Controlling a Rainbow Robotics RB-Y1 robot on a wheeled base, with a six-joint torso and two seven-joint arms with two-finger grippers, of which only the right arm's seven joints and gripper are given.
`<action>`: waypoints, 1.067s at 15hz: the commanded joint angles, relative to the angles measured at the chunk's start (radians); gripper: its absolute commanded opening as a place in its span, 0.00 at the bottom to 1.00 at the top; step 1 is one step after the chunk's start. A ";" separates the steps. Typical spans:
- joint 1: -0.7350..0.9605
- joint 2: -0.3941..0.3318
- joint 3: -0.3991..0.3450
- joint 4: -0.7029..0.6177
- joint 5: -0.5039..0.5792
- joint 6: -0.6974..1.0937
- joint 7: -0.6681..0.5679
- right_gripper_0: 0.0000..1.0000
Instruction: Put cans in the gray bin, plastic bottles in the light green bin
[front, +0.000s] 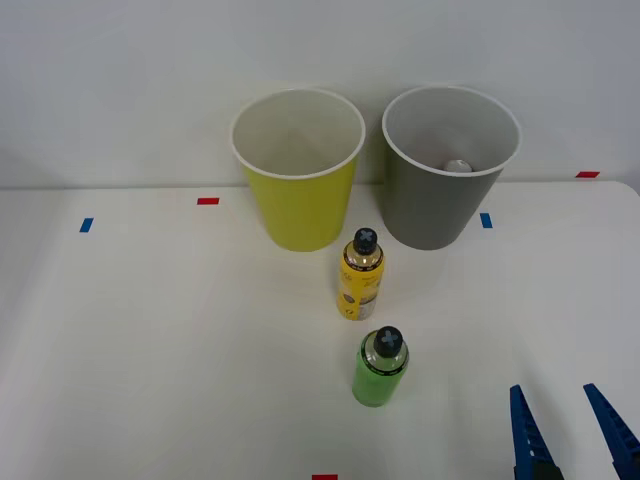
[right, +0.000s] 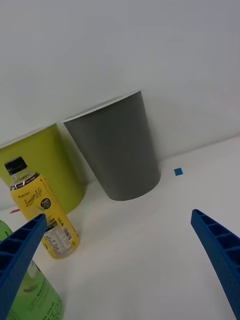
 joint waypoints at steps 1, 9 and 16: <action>-0.006 0.001 -0.003 0.055 -0.066 -0.034 0.121 1.00; -0.071 0.037 0.026 0.249 -0.241 -0.228 0.204 1.00; -0.011 0.029 0.011 0.149 -0.206 -0.206 0.237 1.00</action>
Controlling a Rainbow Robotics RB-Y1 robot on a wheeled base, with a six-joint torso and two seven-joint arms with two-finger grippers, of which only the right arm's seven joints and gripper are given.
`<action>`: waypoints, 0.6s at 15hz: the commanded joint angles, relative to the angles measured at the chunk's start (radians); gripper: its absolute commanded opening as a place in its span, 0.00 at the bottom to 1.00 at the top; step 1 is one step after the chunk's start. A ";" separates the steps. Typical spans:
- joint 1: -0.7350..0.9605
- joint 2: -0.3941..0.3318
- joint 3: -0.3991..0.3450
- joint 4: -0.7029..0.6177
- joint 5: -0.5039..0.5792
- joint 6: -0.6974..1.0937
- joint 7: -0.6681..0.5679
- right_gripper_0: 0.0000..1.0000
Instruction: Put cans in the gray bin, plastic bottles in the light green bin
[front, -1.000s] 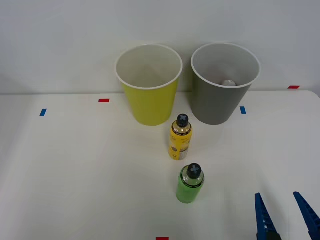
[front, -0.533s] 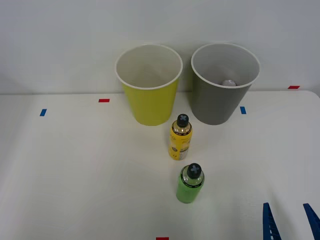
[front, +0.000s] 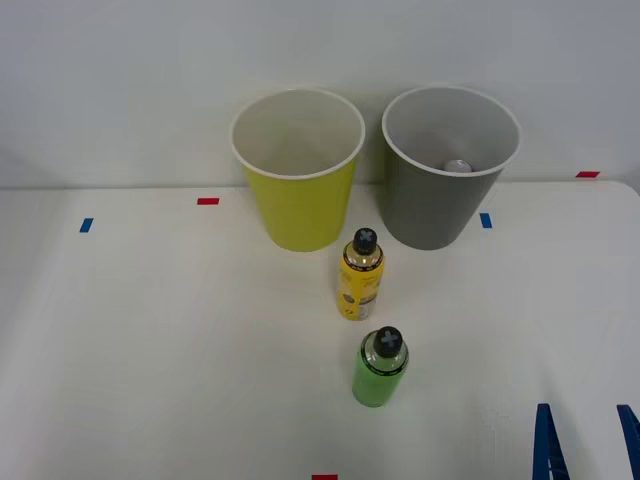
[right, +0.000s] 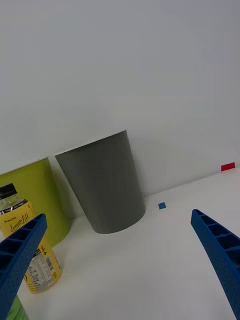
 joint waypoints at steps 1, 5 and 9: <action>0.088 -0.016 0.045 -0.114 -0.001 0.077 0.011 1.00; 0.094 -0.018 0.048 -0.113 -0.004 0.078 0.031 1.00; 0.094 -0.019 0.040 -0.113 0.006 0.078 0.047 1.00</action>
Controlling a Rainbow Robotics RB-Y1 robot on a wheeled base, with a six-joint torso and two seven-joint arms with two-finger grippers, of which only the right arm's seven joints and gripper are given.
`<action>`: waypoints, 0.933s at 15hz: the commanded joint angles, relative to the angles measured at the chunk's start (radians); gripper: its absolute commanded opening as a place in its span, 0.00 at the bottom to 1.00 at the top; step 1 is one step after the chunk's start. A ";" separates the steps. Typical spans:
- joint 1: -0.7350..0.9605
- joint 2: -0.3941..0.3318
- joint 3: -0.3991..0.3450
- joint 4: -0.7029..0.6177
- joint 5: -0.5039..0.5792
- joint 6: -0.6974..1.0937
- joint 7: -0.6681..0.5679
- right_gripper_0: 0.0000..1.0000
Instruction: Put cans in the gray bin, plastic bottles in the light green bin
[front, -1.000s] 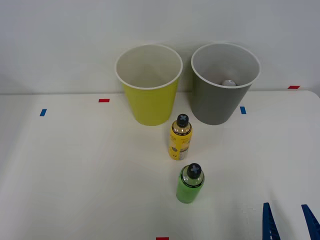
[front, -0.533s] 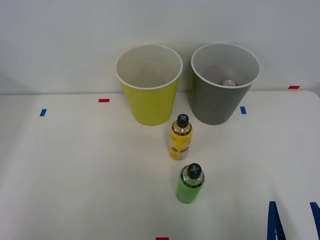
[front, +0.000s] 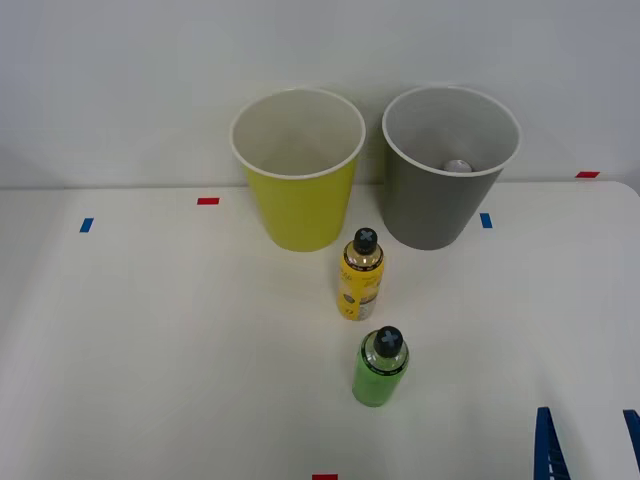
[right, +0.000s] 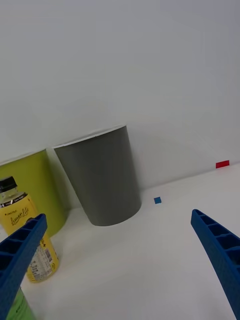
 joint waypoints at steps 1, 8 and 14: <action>0.000 0.000 -0.004 0.001 0.012 0.000 0.008 1.00; -0.023 0.006 -0.030 0.001 0.106 0.003 -0.027 1.00; -0.033 0.018 -0.057 0.001 0.176 0.005 -0.138 1.00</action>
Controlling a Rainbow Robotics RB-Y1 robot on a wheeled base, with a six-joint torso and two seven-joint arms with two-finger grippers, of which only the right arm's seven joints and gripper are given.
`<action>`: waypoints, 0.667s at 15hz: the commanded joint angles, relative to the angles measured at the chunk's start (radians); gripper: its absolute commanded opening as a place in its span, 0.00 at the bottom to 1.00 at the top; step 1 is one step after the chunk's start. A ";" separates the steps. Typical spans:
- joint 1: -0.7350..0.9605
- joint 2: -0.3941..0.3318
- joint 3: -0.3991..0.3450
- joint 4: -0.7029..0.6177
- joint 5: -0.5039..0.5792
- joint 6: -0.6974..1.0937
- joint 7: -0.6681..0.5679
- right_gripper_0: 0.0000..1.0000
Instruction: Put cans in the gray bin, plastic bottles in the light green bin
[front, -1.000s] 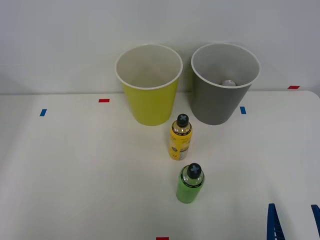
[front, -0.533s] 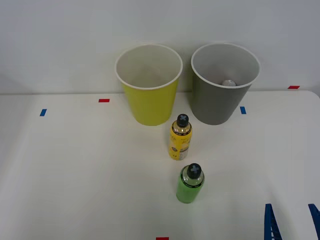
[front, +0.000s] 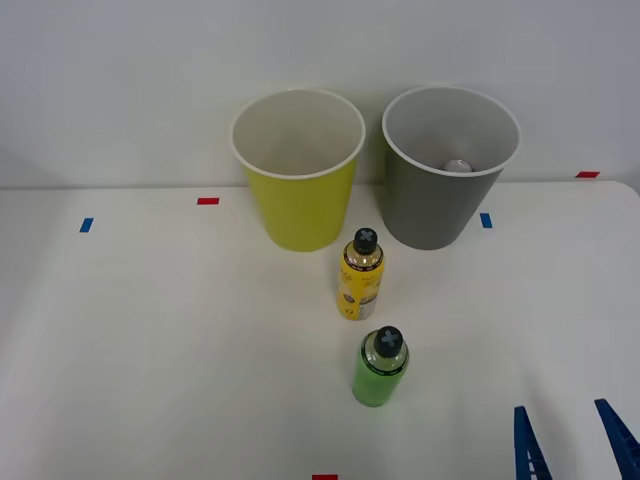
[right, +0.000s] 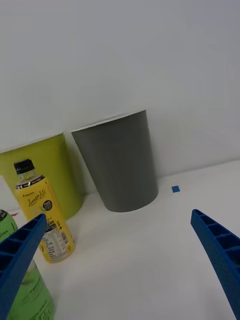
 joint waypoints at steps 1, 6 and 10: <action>-0.004 0.001 -0.003 -0.001 0.006 0.000 0.001 1.00; -0.004 0.001 0.000 -0.001 0.004 -0.003 0.005 1.00; -0.004 0.001 0.000 -0.001 0.004 -0.003 0.005 1.00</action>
